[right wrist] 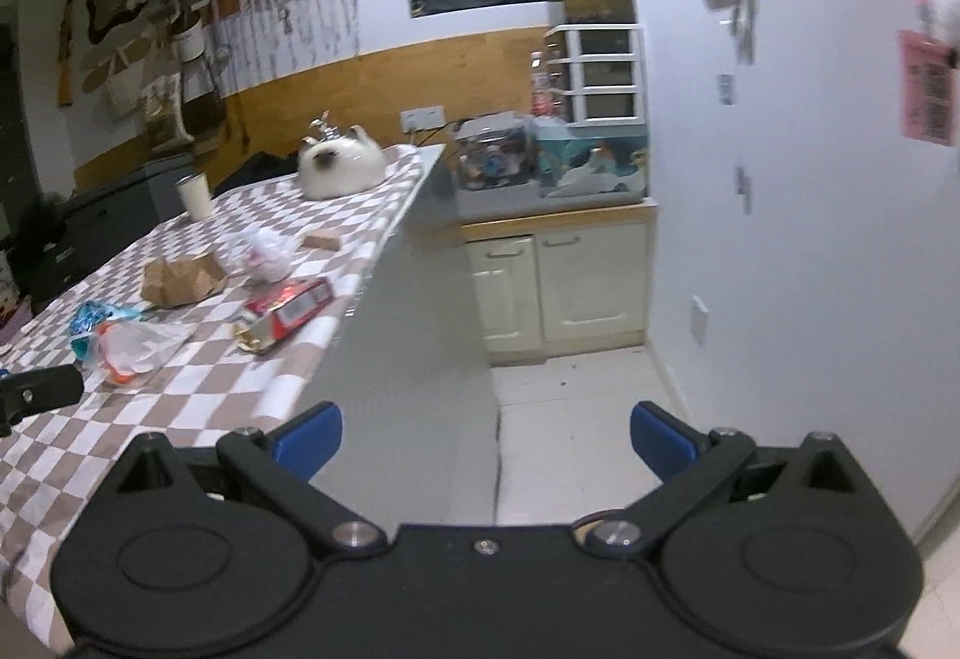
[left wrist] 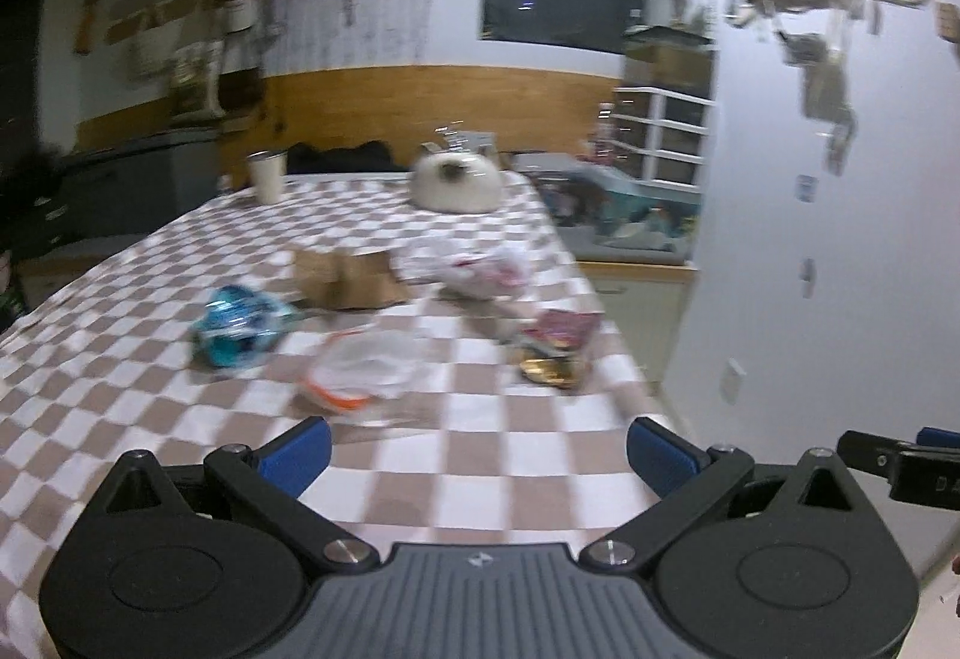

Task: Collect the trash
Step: 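Grasp the red snack box with right tool while left tool grasps clear bag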

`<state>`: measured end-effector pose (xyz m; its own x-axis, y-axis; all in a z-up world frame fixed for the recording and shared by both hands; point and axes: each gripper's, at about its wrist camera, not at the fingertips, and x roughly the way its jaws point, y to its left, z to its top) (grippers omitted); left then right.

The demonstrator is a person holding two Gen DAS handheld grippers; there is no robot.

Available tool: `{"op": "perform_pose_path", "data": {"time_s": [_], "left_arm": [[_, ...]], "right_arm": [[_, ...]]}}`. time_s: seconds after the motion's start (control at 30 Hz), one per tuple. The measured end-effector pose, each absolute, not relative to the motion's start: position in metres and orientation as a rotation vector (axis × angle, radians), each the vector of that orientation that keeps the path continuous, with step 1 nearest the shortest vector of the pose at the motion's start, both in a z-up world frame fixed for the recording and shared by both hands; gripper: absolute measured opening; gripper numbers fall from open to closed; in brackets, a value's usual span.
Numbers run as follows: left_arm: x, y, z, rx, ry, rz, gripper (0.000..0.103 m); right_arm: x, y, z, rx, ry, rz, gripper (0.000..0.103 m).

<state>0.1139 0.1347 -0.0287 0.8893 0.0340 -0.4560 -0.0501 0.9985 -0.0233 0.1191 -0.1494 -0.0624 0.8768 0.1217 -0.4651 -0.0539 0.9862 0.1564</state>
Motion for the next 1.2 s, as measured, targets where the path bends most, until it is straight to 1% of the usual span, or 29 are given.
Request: {"op": "perform_pose_path", "data": {"time_s": [0.37,0.67,0.73,0.8,0.97,1.0,1.07,1.1,1.13,1.17,1.2], "left_arm": [[0.135,0.202,-0.041,-0.086,0.504,0.129,0.103],[0.162,0.238,-0.048,-0.085,0.479,0.091,0.103],[0.169,0.241,-0.048,-0.075,0.479,0.084,0.103],[0.179,0.242,-0.048,-0.048,0.488,0.096,0.103],[0.200,0.237,-0.055,0.079,0.505,0.079,0.103],[0.203,0.237,-0.057,0.084,0.499,0.064,0.101],[0.209,0.236,-0.060,0.100,0.496,0.035,0.095],[0.213,0.234,-0.062,0.114,0.501,0.021,0.086],[0.216,0.233,-0.064,0.125,0.509,0.011,0.080],[0.218,0.231,-0.066,0.133,0.513,0.002,0.078],[0.221,0.230,-0.067,0.140,0.513,-0.012,0.072]], "right_arm": [[0.169,-0.079,-0.055,0.108,0.478,0.183,0.103],[0.230,-0.037,-0.056,0.102,0.543,0.203,0.103],[0.241,-0.033,-0.056,0.149,0.554,0.207,0.101],[0.252,-0.029,-0.057,0.177,0.566,0.216,0.093],[0.275,-0.019,-0.067,0.279,0.643,0.241,0.084],[0.279,-0.020,-0.070,0.325,0.657,0.246,0.084],[0.287,-0.019,-0.075,0.400,0.677,0.261,0.084],[0.290,-0.017,-0.077,0.414,0.682,0.263,0.084],[0.293,-0.014,-0.078,0.417,0.683,0.257,0.084],[0.295,-0.012,-0.079,0.416,0.683,0.249,0.084],[0.298,-0.009,-0.080,0.417,0.683,0.243,0.083]]}}
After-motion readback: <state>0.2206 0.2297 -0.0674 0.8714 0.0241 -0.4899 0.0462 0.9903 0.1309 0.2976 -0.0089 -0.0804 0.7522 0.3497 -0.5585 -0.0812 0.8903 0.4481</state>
